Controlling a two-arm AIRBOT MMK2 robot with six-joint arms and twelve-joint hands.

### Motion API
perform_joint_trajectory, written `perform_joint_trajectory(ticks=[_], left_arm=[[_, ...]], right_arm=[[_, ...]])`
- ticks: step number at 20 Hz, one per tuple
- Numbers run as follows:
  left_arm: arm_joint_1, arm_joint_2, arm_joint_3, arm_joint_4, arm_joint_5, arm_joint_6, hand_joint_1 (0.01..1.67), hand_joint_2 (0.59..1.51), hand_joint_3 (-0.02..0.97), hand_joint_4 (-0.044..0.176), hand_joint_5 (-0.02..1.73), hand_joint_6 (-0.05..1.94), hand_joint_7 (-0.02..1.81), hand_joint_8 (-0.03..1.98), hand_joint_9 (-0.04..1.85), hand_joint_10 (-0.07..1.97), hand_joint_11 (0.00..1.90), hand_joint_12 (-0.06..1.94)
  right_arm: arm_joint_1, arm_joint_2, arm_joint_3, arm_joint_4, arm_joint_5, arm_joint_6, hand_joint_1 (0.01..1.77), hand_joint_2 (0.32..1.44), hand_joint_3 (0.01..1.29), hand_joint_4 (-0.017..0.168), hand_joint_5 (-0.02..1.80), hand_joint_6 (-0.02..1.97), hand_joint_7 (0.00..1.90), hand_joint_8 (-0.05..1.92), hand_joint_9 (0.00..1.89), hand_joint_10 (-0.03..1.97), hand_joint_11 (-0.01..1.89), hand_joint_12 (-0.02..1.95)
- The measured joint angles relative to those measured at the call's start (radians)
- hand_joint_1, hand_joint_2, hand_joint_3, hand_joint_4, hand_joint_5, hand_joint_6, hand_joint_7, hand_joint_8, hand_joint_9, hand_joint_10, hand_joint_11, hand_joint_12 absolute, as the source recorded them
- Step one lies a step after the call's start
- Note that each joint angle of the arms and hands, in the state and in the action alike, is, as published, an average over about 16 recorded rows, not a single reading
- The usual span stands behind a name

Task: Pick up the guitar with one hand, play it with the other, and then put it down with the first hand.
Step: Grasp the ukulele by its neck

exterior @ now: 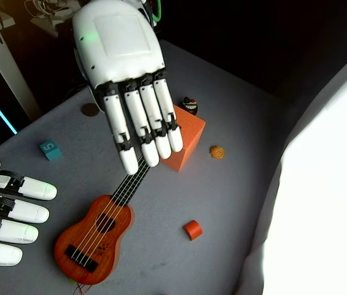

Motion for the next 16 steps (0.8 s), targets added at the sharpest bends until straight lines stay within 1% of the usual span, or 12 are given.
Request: perform_joint_trajectory(ticks=[3, 7, 12, 16], left_arm=[[0.028, -0.068, 0.039, 0.037, 0.031, -0.028, 1.38, 1.012, 0.035, 0.018, 0.02, -0.01, 0.02, -0.01, 0.02, 0.02, 0.02, 0.01], [0.071, -0.139, 0.082, 0.094, 0.064, -0.071, 1.39, 1.028, 0.040, 0.006, 0.02, -0.01, 0.02, -0.01, 0.02, 0.02, 0.02, 0.01], [0.122, -0.197, 0.124, 0.170, 0.110, -0.113, 1.38, 1.044, 0.044, 0.005, 0.02, -0.01, 0.01, -0.01, 0.02, 0.02, 0.02, 0.01], [0.158, -0.232, 0.146, 0.213, 0.138, -0.137, 1.37, 1.048, 0.047, 0.004, 0.02, -0.01, 0.01, -0.01, 0.02, 0.02, 0.02, 0.01]], right_arm=[[0.001, 0.000, 0.000, 0.000, 0.007, -0.002, 0.36, 1.35, 0.02, 0.003, 0.16, 0.06, 0.20, 0.02, 0.12, 0.16, 0.02, 0.56], [0.001, -0.001, 0.000, 0.000, 0.008, -0.003, 0.36, 1.36, 0.02, 0.004, 0.14, 0.05, 0.19, 0.02, 0.11, 0.16, 0.02, 0.52], [0.001, -0.002, 0.000, 0.000, 0.006, -0.003, 0.35, 1.37, 0.02, 0.005, 0.14, 0.04, 0.19, 0.02, 0.11, 0.16, 0.02, 0.51], [0.001, -0.003, 0.000, 0.000, 0.004, -0.003, 0.36, 1.37, 0.02, 0.005, 0.14, 0.04, 0.20, 0.02, 0.12, 0.16, 0.02, 0.57]])
